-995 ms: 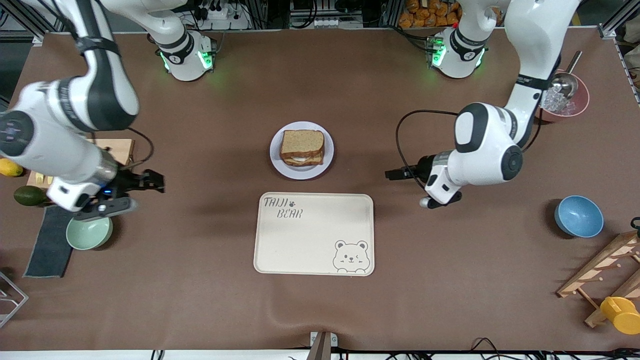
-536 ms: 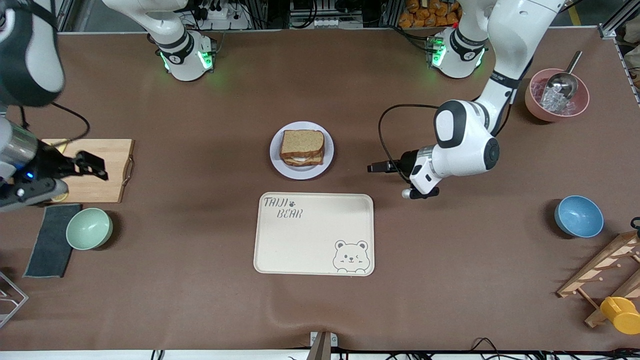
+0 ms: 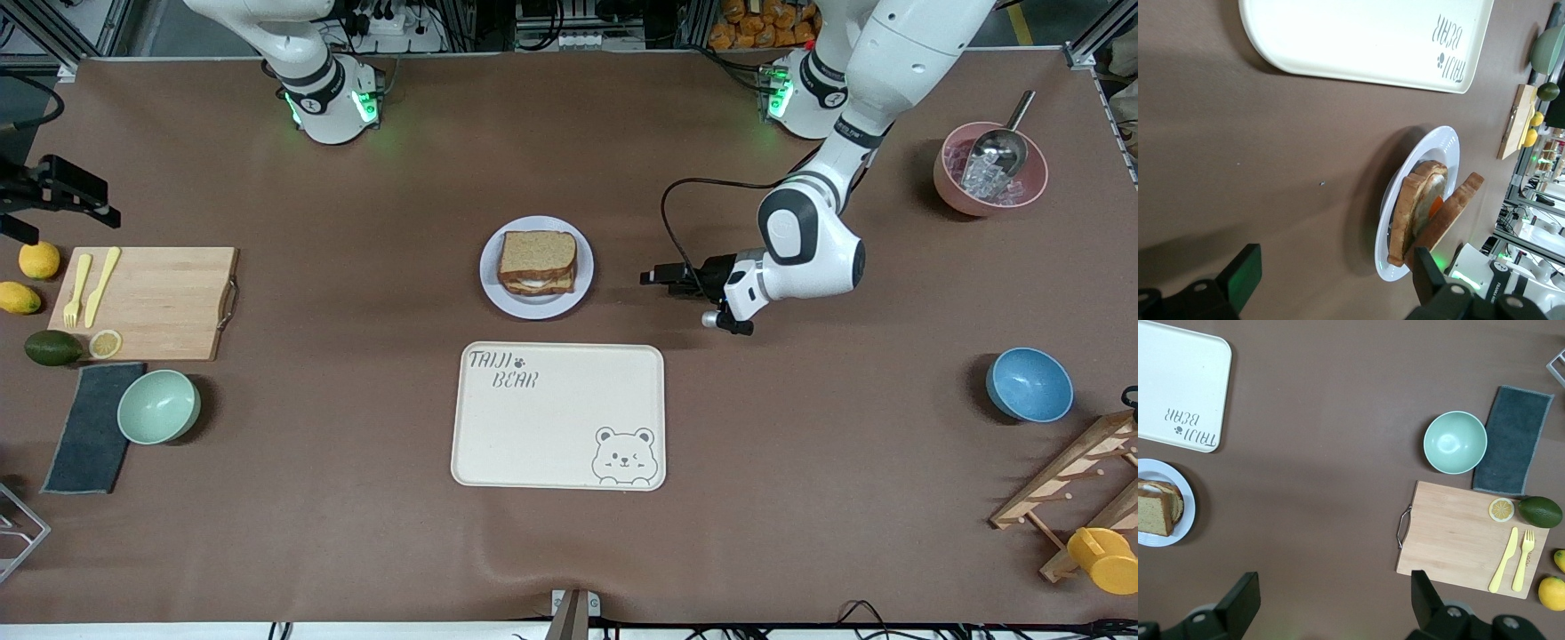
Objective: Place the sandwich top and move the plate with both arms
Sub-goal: 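Grasp the white plate rim with the left gripper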
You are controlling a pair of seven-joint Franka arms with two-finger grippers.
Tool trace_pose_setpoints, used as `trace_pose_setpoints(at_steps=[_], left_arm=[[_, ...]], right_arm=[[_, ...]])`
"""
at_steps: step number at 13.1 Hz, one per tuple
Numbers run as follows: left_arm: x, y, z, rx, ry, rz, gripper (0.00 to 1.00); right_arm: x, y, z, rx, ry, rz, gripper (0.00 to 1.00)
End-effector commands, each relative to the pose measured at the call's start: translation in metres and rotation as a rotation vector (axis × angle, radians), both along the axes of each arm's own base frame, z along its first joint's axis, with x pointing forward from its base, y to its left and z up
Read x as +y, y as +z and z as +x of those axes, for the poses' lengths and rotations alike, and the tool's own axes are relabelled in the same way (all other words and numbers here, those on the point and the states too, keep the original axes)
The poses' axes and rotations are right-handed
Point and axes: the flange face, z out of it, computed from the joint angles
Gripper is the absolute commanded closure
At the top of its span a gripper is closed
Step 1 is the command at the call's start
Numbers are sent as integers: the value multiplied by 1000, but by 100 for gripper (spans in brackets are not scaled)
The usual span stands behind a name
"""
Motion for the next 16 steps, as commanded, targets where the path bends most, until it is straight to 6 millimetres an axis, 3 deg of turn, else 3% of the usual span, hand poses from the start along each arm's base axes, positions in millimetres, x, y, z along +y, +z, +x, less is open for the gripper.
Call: trace_pose_setpoints(at_steps=[1,2,6,7,9,12,15,16], left_arm=[[-33,1,-14,-43,18,-75,0],[-47,-1,-24,-50,18,-98,0],[-54,-42,-31,-102,41,-142,0],[-53,-46,-32,-122,33,-149,3],[-58,-47,-35,-112,65,-163,20],[-64,-47,-38,-126,56,-172,21],[-67,-68,-49,-165,60,-193,22],[-70,-70,-49,-177,65,-203,27]], right_arm=[[1,-3,4,-21,-38,0,0],[4,-3,4,-17,-57,6,0],[5,-3,5,-21,-83,22,0],[5,-3,5,-21,-81,22,0],[3,-3,4,-21,-84,22,0],[-1,-11,6,-2,-90,23,0],[-2,-18,4,23,-93,23,0],[-4,-19,5,24,-96,23,0]])
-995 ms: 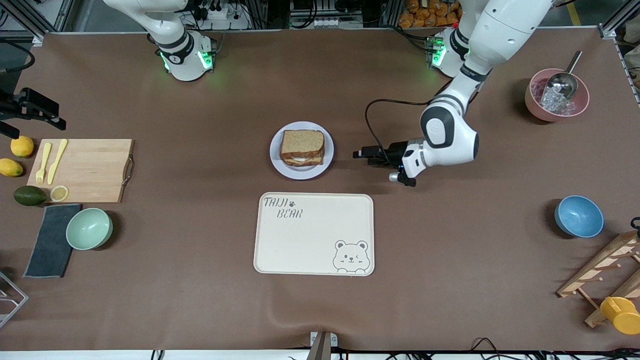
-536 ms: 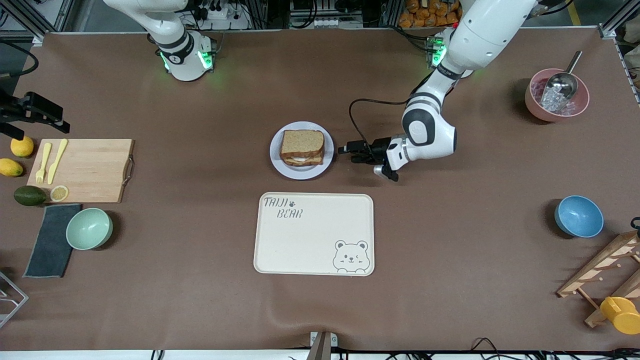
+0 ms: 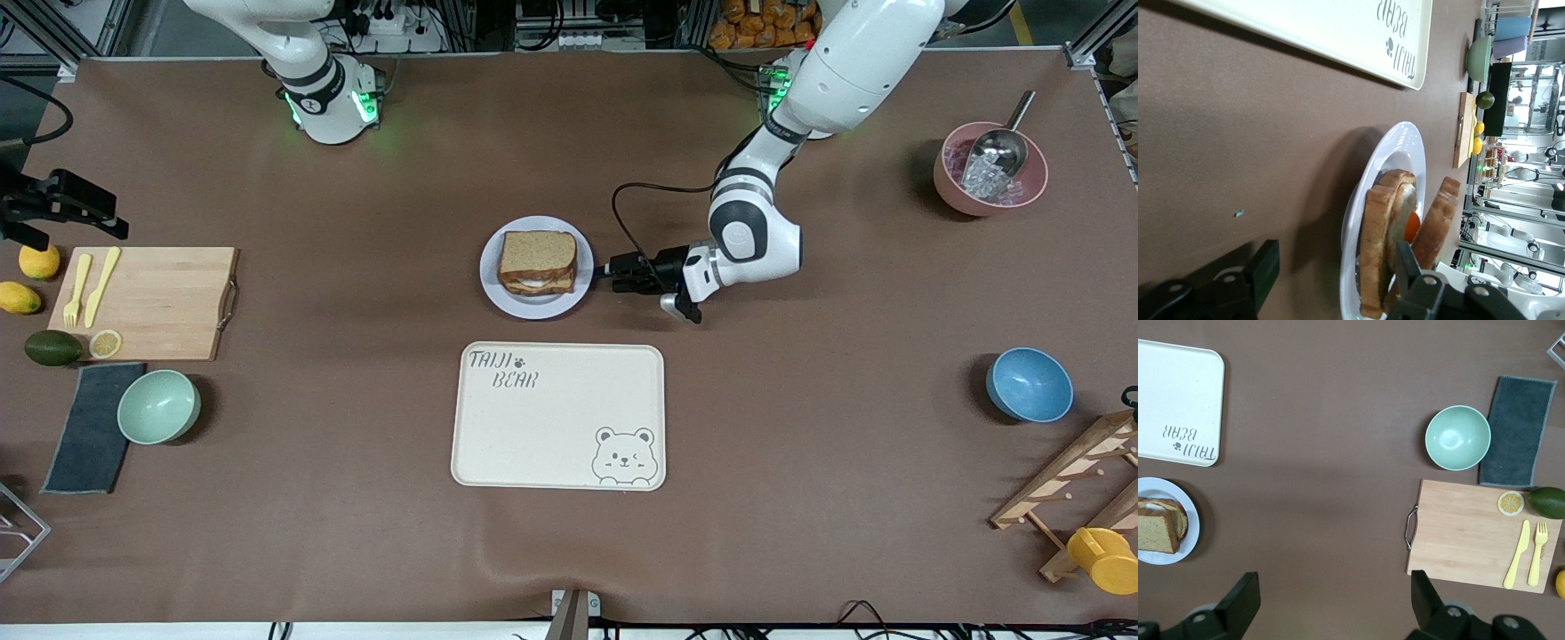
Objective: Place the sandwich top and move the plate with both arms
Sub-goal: 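Grasp the white plate rim with the left gripper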
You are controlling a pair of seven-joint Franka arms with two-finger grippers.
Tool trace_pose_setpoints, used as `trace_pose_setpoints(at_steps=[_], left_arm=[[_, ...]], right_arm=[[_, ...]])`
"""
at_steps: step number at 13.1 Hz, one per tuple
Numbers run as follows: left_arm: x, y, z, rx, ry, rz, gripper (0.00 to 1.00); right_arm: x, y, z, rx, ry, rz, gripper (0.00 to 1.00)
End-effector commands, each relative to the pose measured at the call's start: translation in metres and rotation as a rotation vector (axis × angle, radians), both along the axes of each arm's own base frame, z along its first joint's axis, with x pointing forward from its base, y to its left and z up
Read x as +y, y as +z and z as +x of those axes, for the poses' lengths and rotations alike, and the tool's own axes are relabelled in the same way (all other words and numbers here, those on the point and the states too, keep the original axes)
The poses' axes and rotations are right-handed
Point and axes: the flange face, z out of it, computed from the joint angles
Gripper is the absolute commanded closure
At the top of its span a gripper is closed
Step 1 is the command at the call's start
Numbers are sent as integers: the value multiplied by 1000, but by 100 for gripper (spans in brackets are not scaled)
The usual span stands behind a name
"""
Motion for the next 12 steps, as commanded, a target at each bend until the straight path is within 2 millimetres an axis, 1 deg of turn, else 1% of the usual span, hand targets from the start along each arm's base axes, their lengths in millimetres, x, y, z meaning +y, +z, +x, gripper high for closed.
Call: trace_pose_setpoints(at_steps=[1,2,4,5,7,8,9,12], left_arm=[[-10,-10,-3,-35,12,-24,35],[-11,-9,-4,-35,12,-28,39],[-20,-6,-6,-31,19,-45,40],[-21,-6,-6,-31,21,-46,40],[-30,-4,-10,-30,21,-54,42],[-39,-4,-16,-26,26,-63,44],[-42,-6,-18,-32,29,-66,47],[-40,-17,-20,-40,22,-61,49]], right_arm=[[-10,-1,-3,7,-33,15,0],[-10,-1,-3,7,-33,15,0],[-9,-1,-3,5,-30,15,0],[-9,-1,-3,5,-30,15,0],[-9,-2,-2,2,-30,15,0],[-8,-2,-2,2,-28,15,0],[-8,-2,-2,2,-28,15,0],[-9,-3,-2,5,-30,15,0]])
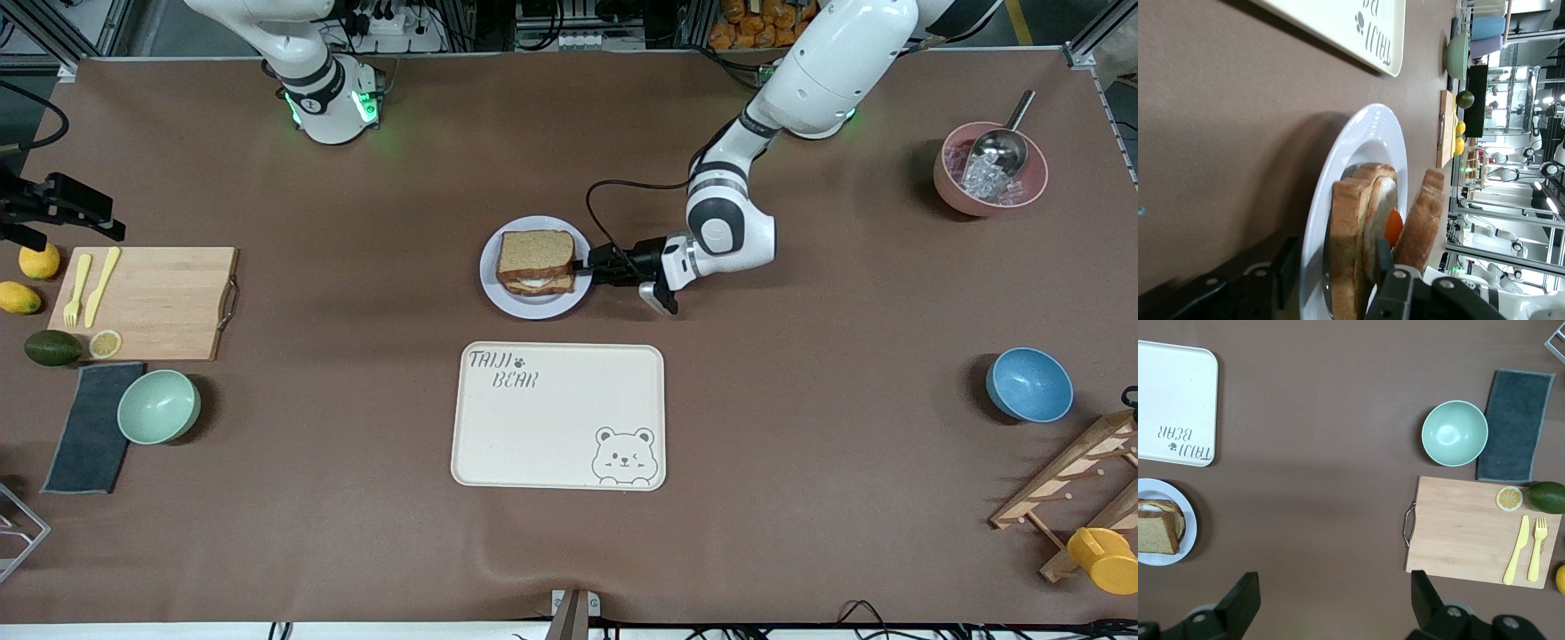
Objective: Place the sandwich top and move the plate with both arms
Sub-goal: 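Grasp the white plate rim with the left gripper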
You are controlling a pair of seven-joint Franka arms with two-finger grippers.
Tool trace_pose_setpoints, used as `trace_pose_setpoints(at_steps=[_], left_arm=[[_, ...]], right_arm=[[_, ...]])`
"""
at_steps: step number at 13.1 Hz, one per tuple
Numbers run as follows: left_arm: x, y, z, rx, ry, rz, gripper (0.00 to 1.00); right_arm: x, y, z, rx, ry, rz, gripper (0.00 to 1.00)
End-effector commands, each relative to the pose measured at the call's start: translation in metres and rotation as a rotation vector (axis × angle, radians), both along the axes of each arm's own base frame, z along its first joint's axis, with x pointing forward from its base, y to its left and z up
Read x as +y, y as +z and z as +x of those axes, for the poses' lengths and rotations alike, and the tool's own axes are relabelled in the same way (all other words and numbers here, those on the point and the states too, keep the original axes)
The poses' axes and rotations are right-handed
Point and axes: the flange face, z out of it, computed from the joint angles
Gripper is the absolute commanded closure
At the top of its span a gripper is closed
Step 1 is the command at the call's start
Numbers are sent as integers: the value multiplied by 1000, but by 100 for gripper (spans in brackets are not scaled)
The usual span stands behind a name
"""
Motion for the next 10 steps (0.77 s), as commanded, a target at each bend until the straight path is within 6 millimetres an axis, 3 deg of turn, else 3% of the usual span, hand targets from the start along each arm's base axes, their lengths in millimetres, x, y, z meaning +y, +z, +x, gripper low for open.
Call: trace_pose_setpoints(at_steps=[1,3,6,10], left_arm=[[1,-12,2,-27,12,-3,50],[4,-16,2,-29,13,0,51],[6,-19,1,-34,10,3,62],[7,-20,3,-34,13,4,86]], right_arm=[[-1,0,-2,0,-15,15,0],[-1,0,-2,2,-15,15,0],[0,-1,-2,5,-13,15,0],[1,-3,-1,7,-10,15,0]])
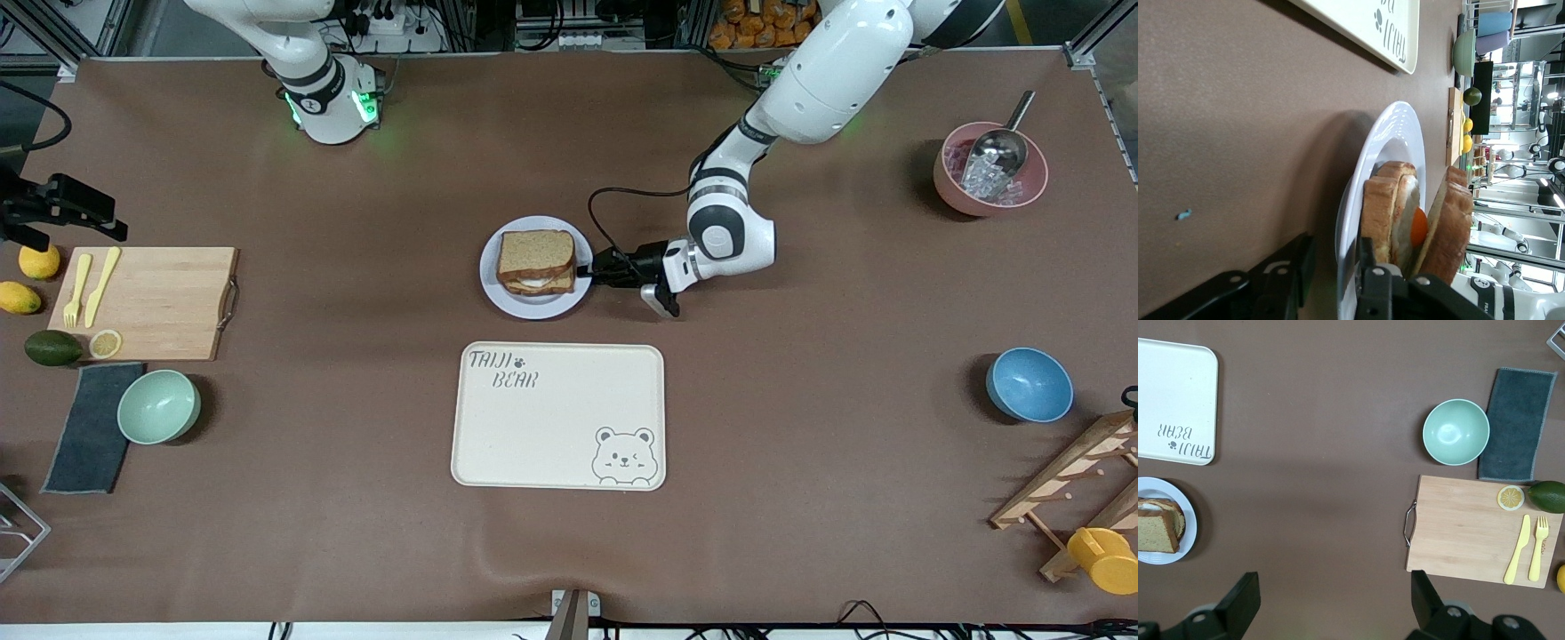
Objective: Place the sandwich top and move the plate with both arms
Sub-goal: 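Grasp the white plate rim with the left gripper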
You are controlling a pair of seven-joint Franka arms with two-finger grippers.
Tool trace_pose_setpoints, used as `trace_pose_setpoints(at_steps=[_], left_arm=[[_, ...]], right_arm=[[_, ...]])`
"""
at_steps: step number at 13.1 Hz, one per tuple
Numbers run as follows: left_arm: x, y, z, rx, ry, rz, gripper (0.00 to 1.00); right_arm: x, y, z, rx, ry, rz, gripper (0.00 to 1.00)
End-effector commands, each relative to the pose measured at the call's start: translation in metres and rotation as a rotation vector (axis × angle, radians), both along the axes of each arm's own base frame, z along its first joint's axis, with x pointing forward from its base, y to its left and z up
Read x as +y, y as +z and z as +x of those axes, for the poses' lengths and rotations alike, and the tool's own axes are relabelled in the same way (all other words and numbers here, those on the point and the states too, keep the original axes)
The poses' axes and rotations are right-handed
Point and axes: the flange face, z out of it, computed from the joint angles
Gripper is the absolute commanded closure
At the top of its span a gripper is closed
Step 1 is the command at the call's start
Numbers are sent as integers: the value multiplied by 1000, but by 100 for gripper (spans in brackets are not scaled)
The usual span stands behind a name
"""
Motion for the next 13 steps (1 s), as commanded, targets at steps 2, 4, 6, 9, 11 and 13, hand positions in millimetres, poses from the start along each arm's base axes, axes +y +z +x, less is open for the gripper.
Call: trace_pose_setpoints(at_steps=[2,4,6,9,11,13], left_arm=[[0,-5,2,-16,18,-5,100],[1,-5,3,-28,13,-4,100],[8,-9,7,-68,7,-1,100],[10,-9,11,-99,1,-14,100],[6,-3,15,-97,3,-78,100],[6,-1,17,-117,-4,-108,100]], right_arm=[[0,-1,-1,5,-11,7,0],[-1,-3,0,8,-14,7,0],[-1,-3,0,10,-12,8,0],[-1,-5,1,11,-12,8,0],[0,-6,2,13,-11,8,0],[0,-7,2,16,-11,8,0]])
